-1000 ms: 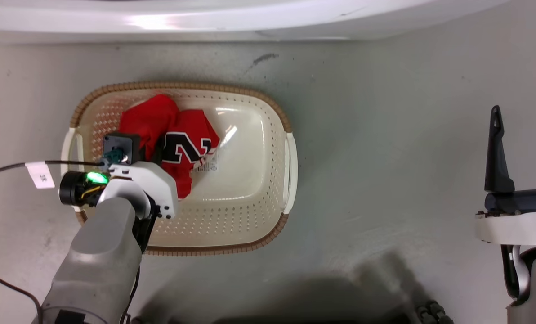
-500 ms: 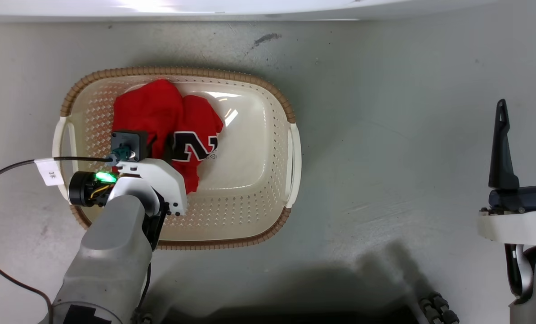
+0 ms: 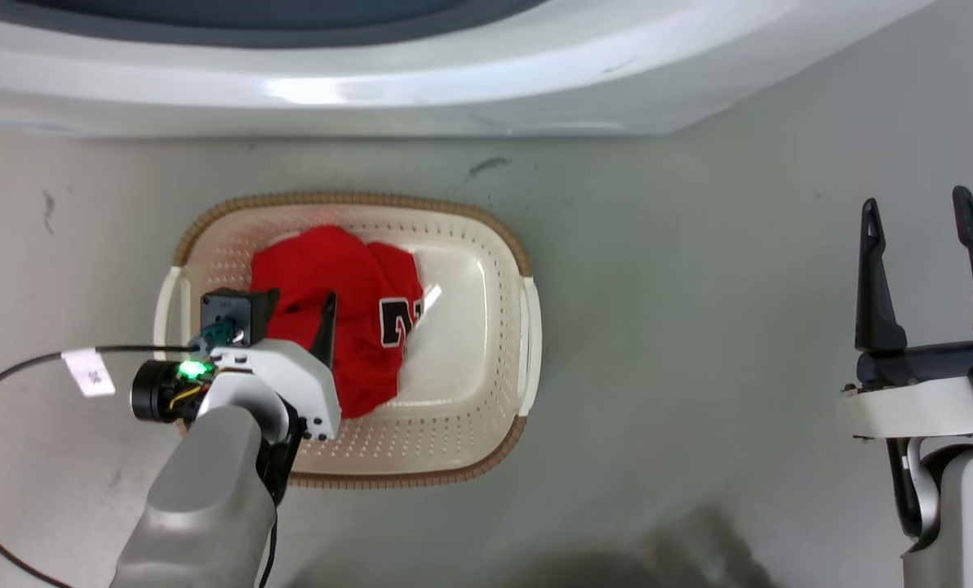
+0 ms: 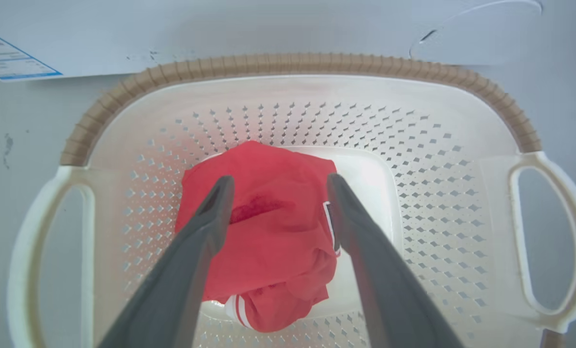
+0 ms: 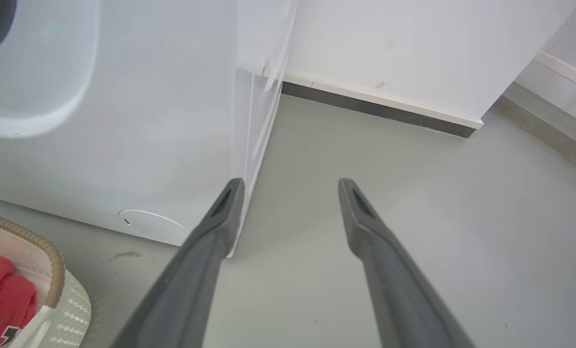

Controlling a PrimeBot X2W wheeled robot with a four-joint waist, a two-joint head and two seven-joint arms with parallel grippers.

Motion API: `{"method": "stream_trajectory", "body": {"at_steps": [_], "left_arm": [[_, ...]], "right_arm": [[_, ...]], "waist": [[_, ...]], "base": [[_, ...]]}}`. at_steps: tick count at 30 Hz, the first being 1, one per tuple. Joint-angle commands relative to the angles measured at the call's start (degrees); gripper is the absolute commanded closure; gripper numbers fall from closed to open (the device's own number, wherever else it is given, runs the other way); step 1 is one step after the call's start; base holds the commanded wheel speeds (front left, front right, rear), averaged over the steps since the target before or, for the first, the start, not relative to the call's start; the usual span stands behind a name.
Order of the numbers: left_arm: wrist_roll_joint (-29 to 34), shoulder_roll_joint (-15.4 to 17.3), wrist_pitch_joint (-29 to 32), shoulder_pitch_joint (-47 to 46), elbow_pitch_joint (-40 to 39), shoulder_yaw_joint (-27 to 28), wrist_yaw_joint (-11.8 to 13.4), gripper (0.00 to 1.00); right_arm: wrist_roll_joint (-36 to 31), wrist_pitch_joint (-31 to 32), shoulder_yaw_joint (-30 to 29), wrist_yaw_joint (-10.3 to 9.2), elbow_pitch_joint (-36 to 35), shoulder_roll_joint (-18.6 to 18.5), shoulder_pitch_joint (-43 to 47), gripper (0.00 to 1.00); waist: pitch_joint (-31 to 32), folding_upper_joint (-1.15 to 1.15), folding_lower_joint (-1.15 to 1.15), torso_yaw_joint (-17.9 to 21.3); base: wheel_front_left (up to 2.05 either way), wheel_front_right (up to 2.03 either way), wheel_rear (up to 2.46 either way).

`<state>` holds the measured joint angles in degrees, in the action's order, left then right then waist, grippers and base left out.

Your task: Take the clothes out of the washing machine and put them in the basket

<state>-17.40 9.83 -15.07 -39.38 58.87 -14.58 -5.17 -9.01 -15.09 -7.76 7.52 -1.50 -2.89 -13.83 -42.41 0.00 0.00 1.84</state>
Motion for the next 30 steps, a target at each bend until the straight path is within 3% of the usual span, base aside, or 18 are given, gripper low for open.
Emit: {"method": "stream_trajectory", "body": {"at_steps": [1,17,30], "left_arm": [[0.42,0.22,-0.15,2.00,-1.70,0.59,-0.31,0.00],[5.45,0.98,-0.15,14.71,-17.86,4.47,-2.01,0.00],[7.59,5.13,-0.15,16.48,-34.02,6.68,-2.28,0.00]], "right_arm": [[0.62,-0.12,0.04,-0.06,0.74,0.04,0.40,0.00],[4.10,-0.12,0.77,-0.06,5.82,0.02,3.99,0.00],[7.33,-0.12,2.56,-0.06,7.05,0.03,5.21,0.00]], "waist": [[4.80,0.00,0.00,0.00],[17.92,0.00,0.00,1.25],[20.74,0.00,0.00,4.98]], "base": [[0.00,0.00,0.00],[0.00,0.00,0.00],[0.00,0.00,0.00]]}}
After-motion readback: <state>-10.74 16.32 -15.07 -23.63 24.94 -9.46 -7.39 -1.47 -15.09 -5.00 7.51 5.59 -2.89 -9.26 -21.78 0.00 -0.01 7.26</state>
